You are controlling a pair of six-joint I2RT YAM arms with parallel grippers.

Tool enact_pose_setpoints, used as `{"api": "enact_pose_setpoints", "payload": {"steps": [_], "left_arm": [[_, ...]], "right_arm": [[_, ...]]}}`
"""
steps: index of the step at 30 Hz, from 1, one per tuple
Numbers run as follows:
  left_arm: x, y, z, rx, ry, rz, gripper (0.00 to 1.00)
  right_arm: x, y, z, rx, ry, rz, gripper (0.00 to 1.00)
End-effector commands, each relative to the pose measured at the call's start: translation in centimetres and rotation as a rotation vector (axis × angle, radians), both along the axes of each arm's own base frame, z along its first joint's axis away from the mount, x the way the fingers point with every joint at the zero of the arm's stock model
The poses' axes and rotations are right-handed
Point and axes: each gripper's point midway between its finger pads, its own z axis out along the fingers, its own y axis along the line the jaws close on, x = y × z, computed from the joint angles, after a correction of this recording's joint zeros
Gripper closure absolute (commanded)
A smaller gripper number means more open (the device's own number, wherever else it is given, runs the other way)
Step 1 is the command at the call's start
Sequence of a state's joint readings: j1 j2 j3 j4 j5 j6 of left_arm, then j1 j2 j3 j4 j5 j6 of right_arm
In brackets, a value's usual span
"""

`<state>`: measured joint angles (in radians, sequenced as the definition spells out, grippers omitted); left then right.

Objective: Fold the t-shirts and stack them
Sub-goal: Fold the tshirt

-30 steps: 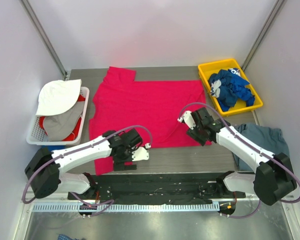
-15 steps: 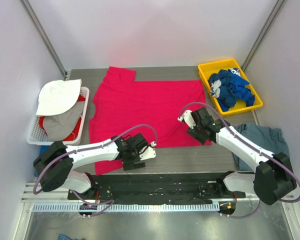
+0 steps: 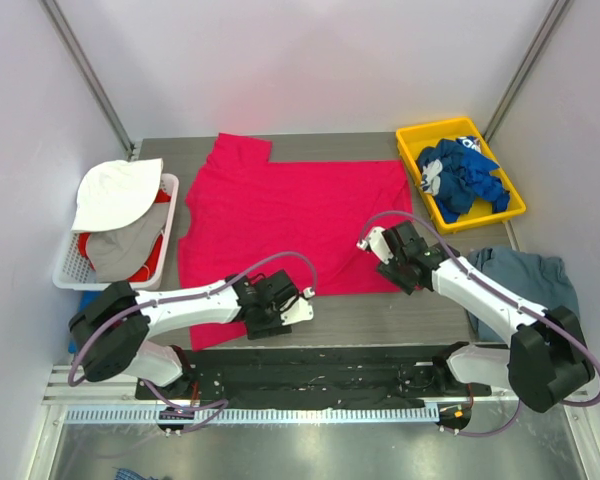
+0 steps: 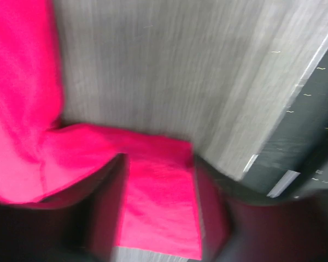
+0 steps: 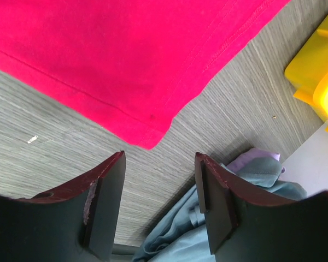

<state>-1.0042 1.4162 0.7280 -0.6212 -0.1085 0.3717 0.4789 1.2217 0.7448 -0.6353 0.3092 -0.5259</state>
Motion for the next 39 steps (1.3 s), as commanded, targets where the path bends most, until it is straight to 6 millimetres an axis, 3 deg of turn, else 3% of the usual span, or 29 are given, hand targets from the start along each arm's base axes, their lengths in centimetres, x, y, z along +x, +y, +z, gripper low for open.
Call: {"api": "enact_pose_setpoints", "payload": {"steps": [1,4,12,39], "left_arm": [[0.3,-1.0,-1.7,-0.019,0.007,-0.011,0.54],[0.2,-1.1,-2.2,-0.006,0.020,-0.013,0.70],[0.6,-1.1,-1.9,0.007,0.006,-0.014,0.84],[0.9,-1.2,-2.3,0.034,0.014,-0.025,0.83]], "right_arm": [[0.1,-0.3,0.9,-0.009,-0.051,0.012,0.41],[-0.6,-0.5,0.9,-0.011,-0.029,0.029,0.42],[-3.9,-0.3,-1.2,0.014,0.126,0.090,0.43],[-0.4,-2.1,-5.4,-0.044,0.144,0.132,0.49]]}}
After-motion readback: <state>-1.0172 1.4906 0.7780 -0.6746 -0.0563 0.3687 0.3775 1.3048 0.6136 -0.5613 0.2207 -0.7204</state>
